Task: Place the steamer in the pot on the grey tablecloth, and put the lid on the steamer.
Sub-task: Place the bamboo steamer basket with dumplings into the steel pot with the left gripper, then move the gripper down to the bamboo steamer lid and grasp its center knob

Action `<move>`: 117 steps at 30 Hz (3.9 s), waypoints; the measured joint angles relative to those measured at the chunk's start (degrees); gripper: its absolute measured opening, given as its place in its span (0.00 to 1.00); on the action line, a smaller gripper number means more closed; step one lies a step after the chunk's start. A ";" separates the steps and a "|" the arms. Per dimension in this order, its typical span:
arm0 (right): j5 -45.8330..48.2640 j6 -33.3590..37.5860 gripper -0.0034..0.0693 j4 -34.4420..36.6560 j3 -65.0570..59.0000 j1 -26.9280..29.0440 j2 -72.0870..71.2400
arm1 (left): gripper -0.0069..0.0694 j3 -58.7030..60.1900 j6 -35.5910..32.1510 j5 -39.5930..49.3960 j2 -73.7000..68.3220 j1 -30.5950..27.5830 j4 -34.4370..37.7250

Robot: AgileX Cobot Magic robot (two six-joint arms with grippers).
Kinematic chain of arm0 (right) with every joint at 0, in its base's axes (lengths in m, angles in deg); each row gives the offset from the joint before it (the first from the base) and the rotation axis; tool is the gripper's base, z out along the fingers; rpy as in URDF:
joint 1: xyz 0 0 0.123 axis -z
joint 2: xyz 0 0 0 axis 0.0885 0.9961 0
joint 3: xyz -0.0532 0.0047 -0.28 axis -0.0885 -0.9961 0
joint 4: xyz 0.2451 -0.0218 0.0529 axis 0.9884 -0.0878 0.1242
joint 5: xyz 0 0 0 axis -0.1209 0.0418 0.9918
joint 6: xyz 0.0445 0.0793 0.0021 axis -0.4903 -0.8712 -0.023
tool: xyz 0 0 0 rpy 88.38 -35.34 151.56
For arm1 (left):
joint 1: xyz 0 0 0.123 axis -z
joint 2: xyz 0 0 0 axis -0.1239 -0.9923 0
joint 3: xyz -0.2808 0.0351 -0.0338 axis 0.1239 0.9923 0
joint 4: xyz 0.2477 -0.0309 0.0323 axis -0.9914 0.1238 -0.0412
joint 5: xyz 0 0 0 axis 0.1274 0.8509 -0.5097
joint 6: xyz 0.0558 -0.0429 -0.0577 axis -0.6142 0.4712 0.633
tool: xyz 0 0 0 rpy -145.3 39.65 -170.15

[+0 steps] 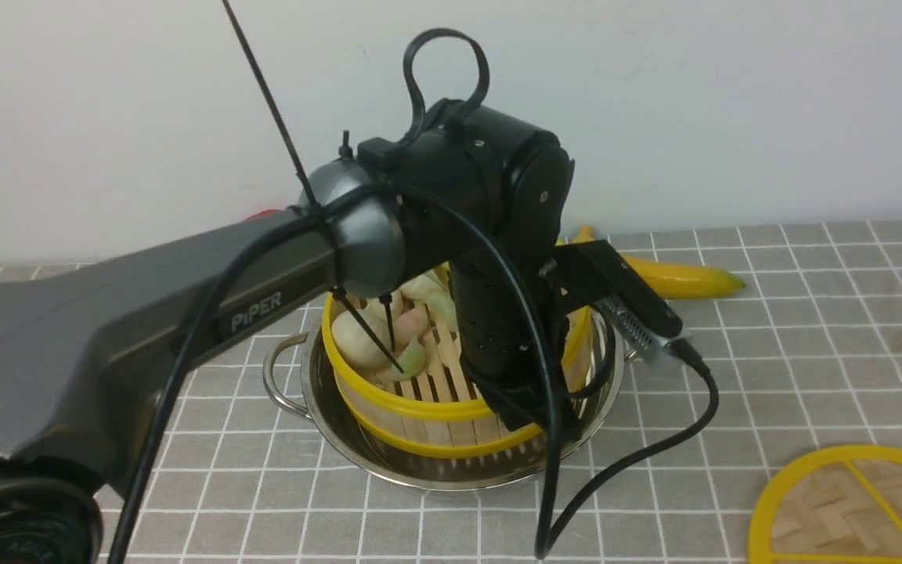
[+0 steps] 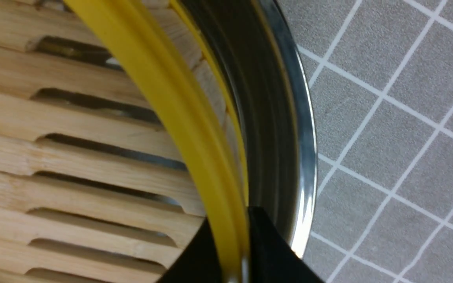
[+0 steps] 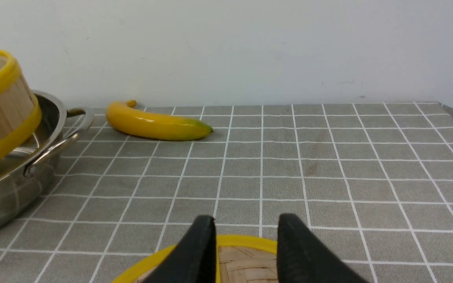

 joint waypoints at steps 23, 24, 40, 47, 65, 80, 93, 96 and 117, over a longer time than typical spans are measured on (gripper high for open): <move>0.00 0.00 0.38 0.00 0.00 0.00 0.00 | 0.13 -0.06 0.18 -4.05 -4.19 0.00 1.45; 0.00 0.00 0.38 0.00 0.00 0.00 0.00 | 0.13 -0.06 0.25 -4.18 -4.19 0.00 1.82; 0.00 0.00 0.38 0.00 0.00 0.00 0.00 | 0.33 -0.53 0.51 -4.67 -4.13 0.06 1.98; 0.00 0.00 0.38 0.00 0.00 0.00 0.00 | 0.52 -0.53 0.49 -4.62 -4.07 0.06 1.45; 0.00 0.00 0.38 0.00 0.00 0.00 0.00 | 0.64 -17.05 8.24 -0.03 -1.92 0.06 -4.99; 0.00 0.00 0.38 0.00 0.00 0.00 0.00 | 0.40 -24.50 20.68 0.20 8.54 0.06 -5.01; 0.00 0.00 0.38 0.00 0.00 0.00 0.00 | 0.31 -24.51 20.94 0.54 9.19 0.06 -6.36; 0.00 0.00 0.38 0.00 0.00 0.00 0.00 | 0.31 -23.83 20.83 0.59 10.68 0.06 -6.65; 0.00 0.00 0.38 0.00 0.00 0.00 0.00 | 0.36 57.87 20.98 -44.40 70.53 -30.20 -4.86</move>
